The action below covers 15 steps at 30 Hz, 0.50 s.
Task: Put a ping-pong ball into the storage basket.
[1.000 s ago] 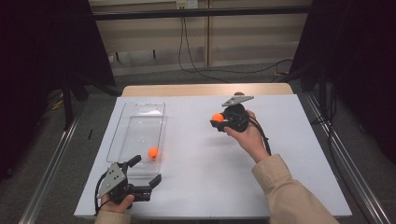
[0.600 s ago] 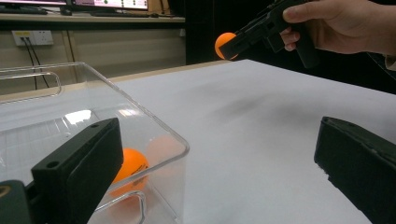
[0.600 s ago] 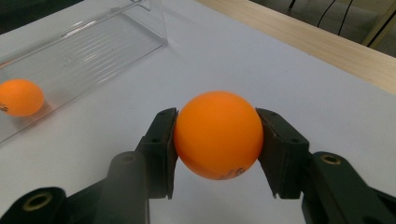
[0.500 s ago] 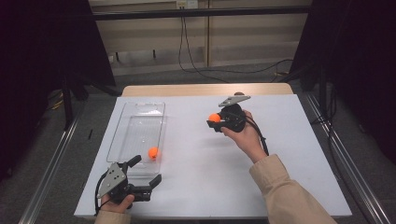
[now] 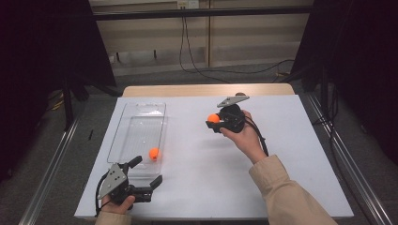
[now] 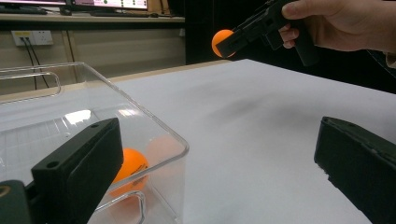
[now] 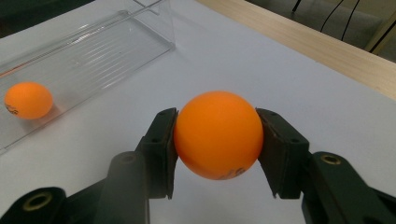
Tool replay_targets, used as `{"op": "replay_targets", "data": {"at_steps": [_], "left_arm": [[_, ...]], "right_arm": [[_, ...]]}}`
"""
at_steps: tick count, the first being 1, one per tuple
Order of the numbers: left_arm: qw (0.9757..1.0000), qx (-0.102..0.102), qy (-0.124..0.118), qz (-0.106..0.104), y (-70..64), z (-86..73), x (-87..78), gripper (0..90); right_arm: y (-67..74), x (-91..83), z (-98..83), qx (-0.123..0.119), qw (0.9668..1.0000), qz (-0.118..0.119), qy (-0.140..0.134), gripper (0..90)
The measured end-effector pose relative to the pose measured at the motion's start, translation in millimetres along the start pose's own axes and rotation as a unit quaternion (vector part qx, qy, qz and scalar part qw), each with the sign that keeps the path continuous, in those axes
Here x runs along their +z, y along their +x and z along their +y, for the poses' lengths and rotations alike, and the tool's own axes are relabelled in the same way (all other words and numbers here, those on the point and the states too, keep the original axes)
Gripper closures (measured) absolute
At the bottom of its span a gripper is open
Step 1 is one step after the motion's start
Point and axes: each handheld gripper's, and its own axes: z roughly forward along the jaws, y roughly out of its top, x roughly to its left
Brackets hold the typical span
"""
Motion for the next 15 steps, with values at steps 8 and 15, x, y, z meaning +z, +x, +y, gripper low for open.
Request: {"op": "replay_targets", "data": {"at_steps": [8,15], "left_arm": [[1.0000,0.000,0.000,0.000,-0.1,0.2,-0.1,1.1],[1.0000,-0.002,-0.002,0.000,0.1,0.4,-0.5,1.1]], "right_arm": [[4.2,1.2,2.5,-0.005,1.0000,0.004,0.000,51.3],[7.6,3.4,4.4,-0.009,0.9999,0.007,0.000,51.4]]}}
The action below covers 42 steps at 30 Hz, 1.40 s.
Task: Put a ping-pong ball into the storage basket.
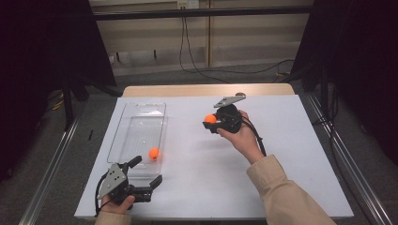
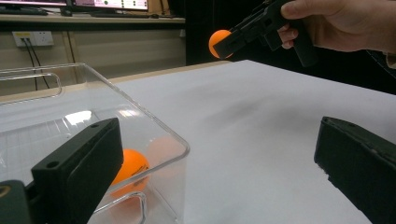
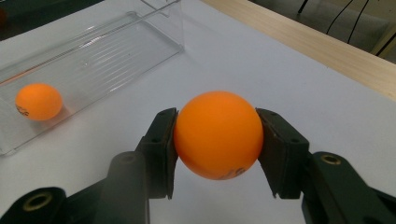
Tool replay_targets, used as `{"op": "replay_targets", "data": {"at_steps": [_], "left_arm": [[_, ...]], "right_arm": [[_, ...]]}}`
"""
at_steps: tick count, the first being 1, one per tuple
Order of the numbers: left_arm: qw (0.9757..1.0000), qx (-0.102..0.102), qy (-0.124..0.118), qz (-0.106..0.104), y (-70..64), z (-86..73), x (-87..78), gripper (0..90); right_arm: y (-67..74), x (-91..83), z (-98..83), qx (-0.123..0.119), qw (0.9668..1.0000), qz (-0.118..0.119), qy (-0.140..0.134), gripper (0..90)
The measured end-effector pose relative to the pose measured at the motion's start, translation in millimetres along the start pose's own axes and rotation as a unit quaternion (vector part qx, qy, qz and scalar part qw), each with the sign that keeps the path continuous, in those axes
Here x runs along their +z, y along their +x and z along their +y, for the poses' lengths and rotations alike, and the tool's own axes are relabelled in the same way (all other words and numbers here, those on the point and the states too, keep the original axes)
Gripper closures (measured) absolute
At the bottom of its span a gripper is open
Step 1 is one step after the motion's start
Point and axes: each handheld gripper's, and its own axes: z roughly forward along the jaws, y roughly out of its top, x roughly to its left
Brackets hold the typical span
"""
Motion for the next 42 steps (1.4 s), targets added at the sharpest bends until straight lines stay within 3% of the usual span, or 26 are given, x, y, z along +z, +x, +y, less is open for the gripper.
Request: {"op": "replay_targets", "data": {"at_steps": [42], "left_arm": [[1.0000,-0.003,0.001,-0.002,0.3,-0.6,0.8,1.1]], "right_arm": [[15.3,5.8,15.3,-0.014,0.9998,0.016,-0.003,51.3]]}}
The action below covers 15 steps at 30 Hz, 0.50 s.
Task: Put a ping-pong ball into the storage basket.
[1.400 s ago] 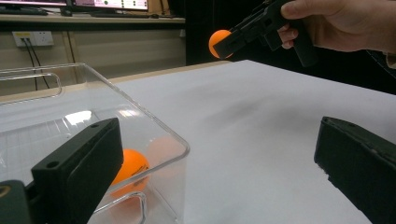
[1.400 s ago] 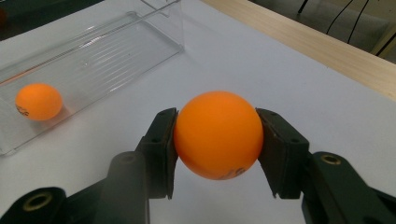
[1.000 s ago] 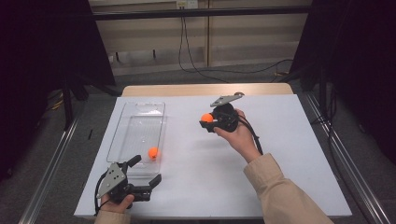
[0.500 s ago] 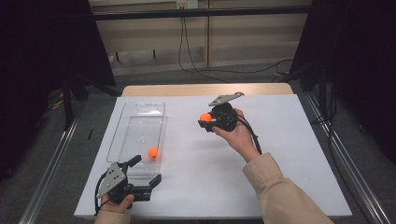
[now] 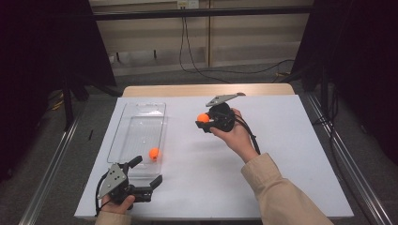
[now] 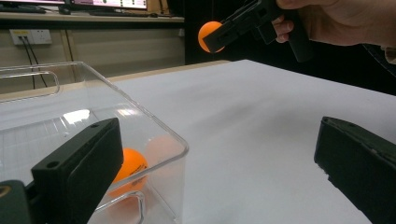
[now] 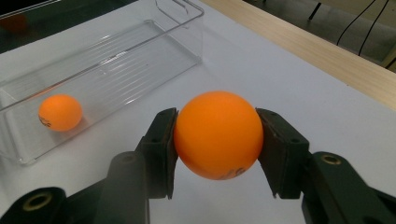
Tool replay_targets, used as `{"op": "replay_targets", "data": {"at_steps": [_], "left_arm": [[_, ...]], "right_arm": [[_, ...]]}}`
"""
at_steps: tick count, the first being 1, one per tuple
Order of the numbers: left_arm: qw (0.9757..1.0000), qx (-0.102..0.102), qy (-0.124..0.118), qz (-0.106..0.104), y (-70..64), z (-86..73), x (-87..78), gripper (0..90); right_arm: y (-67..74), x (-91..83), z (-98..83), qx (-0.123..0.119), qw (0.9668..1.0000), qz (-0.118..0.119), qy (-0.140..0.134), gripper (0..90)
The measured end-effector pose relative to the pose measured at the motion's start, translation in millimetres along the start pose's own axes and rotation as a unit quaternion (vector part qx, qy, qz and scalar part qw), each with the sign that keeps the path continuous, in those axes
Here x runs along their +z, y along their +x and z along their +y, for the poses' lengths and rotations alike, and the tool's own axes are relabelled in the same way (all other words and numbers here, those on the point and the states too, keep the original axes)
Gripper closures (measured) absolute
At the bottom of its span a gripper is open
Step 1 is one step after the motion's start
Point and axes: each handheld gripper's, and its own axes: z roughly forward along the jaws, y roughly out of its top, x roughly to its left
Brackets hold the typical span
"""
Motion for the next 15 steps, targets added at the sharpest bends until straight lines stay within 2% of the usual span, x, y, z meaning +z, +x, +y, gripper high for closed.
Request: {"op": "replay_targets", "data": {"at_steps": [15], "left_arm": [[1.0000,0.007,0.005,0.000,0.7,0.5,-0.9,1.1]], "right_arm": [[8.1,4.6,4.1,-0.005,1.0000,0.007,-0.001,51.4]]}}
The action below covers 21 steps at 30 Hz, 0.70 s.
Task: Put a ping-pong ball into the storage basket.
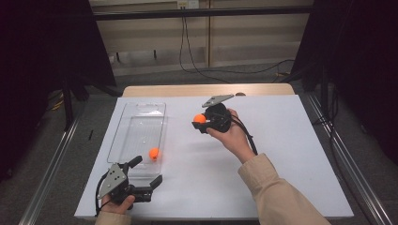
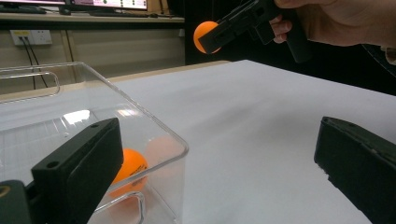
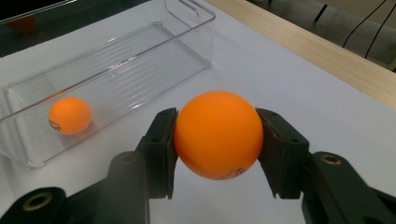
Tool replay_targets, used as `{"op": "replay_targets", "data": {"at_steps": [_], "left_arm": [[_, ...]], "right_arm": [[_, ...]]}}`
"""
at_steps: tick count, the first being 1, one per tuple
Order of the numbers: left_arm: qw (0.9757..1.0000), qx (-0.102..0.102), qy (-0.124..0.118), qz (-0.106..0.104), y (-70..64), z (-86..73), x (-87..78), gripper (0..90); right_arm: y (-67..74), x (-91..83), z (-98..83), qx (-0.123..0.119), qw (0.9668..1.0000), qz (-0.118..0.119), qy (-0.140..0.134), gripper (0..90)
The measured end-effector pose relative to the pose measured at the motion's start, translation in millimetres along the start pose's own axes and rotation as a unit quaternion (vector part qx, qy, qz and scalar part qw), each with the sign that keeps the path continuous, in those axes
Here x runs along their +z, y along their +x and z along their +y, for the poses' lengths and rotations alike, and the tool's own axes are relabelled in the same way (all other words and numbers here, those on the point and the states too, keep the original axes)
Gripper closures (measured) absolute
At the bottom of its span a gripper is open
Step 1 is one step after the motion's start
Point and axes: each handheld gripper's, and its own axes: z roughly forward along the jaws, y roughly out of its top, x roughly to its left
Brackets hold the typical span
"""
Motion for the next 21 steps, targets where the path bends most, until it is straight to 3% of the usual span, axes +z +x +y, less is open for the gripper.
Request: {"op": "replay_targets", "data": {"at_steps": [21], "left_arm": [[1.0000,-0.003,-0.002,0.001,-0.1,-0.2,0.3,1.1]], "right_arm": [[4.6,3.4,3.4,0.000,1.0000,0.006,-0.004,51.3]]}}
